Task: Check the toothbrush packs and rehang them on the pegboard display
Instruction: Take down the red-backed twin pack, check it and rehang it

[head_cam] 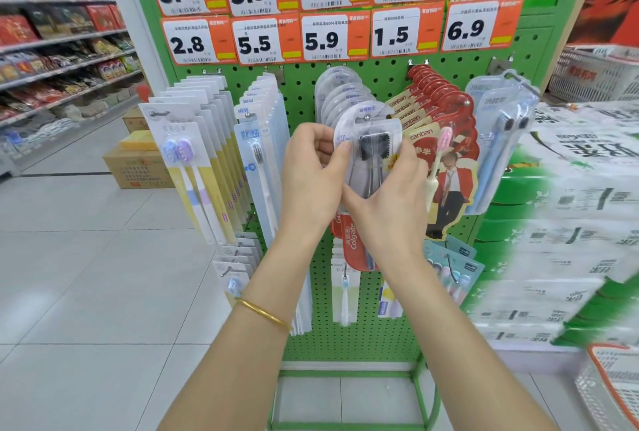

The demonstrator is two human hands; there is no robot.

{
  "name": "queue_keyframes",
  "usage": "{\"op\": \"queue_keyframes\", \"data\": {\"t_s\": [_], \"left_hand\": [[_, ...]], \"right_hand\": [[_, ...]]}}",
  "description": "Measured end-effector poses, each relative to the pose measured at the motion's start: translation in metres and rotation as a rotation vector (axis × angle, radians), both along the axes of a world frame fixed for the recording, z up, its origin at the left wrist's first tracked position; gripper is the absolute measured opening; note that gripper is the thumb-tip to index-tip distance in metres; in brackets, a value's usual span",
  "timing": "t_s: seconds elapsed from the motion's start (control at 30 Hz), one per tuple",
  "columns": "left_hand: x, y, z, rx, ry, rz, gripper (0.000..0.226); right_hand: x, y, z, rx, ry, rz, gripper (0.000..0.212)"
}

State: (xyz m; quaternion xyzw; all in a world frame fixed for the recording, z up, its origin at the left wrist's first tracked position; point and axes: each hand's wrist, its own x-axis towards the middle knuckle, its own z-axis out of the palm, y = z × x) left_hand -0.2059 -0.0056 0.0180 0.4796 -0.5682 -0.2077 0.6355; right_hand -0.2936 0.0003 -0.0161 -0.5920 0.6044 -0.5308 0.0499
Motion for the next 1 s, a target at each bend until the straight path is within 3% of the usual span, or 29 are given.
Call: {"op": "queue_keyframes", "data": {"t_s": [0.37, 0.77, 1.0], "left_hand": [[0.005, -0.017, 0.0, 0.041, -0.077, 0.052, 0.018], [0.009, -0.022, -0.005, 0.04, -0.147, 0.071, 0.011], [0.009, -0.013, 0.015, -0.191, -0.35, 0.241, 0.019]], "right_hand": [[0.006, -0.019, -0.004, 0.003, 0.048, -0.012, 0.098], [0.006, -0.019, -0.014, -0.045, 0.08, -0.024, 0.097], [0.006, -0.008, 0.005, -0.233, 0.11, -0.066, 0.073]]}}
